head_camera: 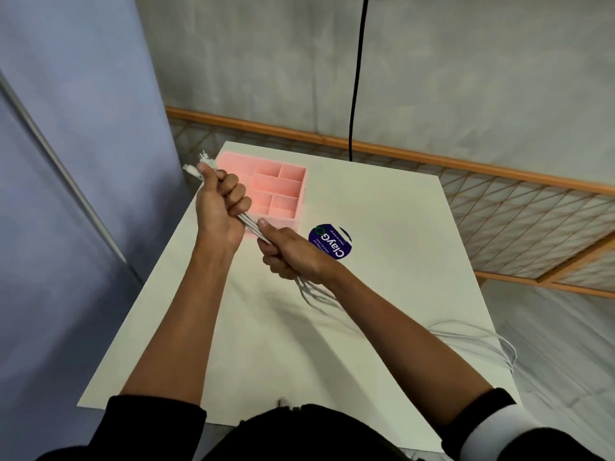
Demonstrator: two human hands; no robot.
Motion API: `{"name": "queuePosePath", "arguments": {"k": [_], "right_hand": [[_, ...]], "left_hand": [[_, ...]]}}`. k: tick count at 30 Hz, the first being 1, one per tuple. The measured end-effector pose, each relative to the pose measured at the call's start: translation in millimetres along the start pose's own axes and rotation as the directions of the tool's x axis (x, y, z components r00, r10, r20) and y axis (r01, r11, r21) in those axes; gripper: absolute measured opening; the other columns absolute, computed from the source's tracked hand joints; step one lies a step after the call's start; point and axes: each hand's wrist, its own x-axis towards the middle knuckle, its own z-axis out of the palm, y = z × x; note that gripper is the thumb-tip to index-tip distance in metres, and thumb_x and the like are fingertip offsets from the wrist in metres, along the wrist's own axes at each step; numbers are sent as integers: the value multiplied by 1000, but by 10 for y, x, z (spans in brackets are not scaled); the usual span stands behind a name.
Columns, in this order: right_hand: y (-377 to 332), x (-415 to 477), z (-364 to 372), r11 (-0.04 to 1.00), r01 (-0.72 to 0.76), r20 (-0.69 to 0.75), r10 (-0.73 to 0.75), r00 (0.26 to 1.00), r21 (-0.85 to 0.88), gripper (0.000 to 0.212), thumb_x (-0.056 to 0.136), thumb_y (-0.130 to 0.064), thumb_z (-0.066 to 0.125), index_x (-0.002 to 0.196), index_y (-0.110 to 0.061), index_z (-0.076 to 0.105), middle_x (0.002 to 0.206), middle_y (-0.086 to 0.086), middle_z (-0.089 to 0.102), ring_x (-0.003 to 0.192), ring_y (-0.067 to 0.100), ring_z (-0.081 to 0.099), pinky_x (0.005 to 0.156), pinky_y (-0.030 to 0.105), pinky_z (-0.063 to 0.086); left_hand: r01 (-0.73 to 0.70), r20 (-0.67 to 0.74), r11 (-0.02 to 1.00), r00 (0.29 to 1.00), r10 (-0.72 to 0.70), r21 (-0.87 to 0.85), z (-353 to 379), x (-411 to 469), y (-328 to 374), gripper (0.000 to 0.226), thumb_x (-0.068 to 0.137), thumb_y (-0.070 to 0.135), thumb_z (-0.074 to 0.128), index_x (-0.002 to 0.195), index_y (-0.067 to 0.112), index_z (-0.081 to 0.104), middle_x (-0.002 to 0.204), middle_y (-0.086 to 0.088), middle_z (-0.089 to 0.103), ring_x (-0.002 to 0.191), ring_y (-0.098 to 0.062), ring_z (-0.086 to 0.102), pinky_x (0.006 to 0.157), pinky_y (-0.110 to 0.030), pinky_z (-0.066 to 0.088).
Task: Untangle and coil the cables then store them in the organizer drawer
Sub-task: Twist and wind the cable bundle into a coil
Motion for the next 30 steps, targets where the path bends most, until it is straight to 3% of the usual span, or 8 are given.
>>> {"name": "queuePosePath", "arguments": {"k": [4,7,11,16,20,22,25,30], "right_hand": [[-47,-56,-150,959,-130,238,69,969,253,54,101,-52,20,55,-24,29,43,-12,20,42,10,4,37,19,4],[16,-127,-182,1000,2,105,-3,994,17,47,101,-50,22,67,-19,32,51,-9,26,44,7,18,41,20,14],[309,-215,-145,876,131,-149,-223,963,-463,38,102,-44,27,75,-21,39,64,-5,43,60,12,39,64,26,37],[543,-250,-282,909,85,-195,-178,964,-407,46,101,-47,27,64,-21,33,56,-13,35,54,9,31,60,25,30],[523,-323,-402,982,-11,-115,-11,993,-189,52,99,-52,29,61,-18,31,58,-1,26,50,12,22,45,23,20],[527,-353,-440,956,-3,-104,-29,994,-293,51,100,-51,28,64,-16,34,59,-1,30,52,12,26,48,21,26],[834,-448,-498,736,-9,-180,-153,972,-677,31,103,-39,27,82,-19,38,60,-10,40,58,17,41,61,33,39],[1102,-541,-565,867,-33,-336,-157,929,-498,34,104,-33,27,74,-27,41,63,-9,43,57,8,37,63,26,36]], "left_hand": [[79,95,986,993,-66,-144,69,10,-46,55,104,42,24,58,18,44,41,9,28,39,-6,7,27,-13,17],[56,52,986,997,-48,-159,45,70,-2,52,104,38,28,58,19,43,41,9,28,31,-4,16,27,-13,18],[-41,-44,993,998,36,-107,17,149,184,44,103,40,31,64,20,35,43,9,25,30,-4,19,30,-14,14],[-56,-28,994,998,54,-91,55,193,248,45,103,41,30,63,20,37,43,9,27,31,-4,19,31,-14,13],[-34,-7,995,999,34,-94,66,180,141,54,103,40,31,54,20,44,43,9,26,30,-4,19,31,-15,13],[-40,-16,993,999,38,-115,60,211,169,52,103,40,31,57,20,42,42,9,26,30,-3,19,30,-15,14],[-103,-38,981,994,98,-163,55,326,397,48,104,35,32,59,20,37,42,9,25,31,-3,18,30,-15,13],[-114,-52,985,993,108,-129,70,343,430,43,102,38,32,63,21,34,42,8,23,32,-4,16,32,-15,12]]}}
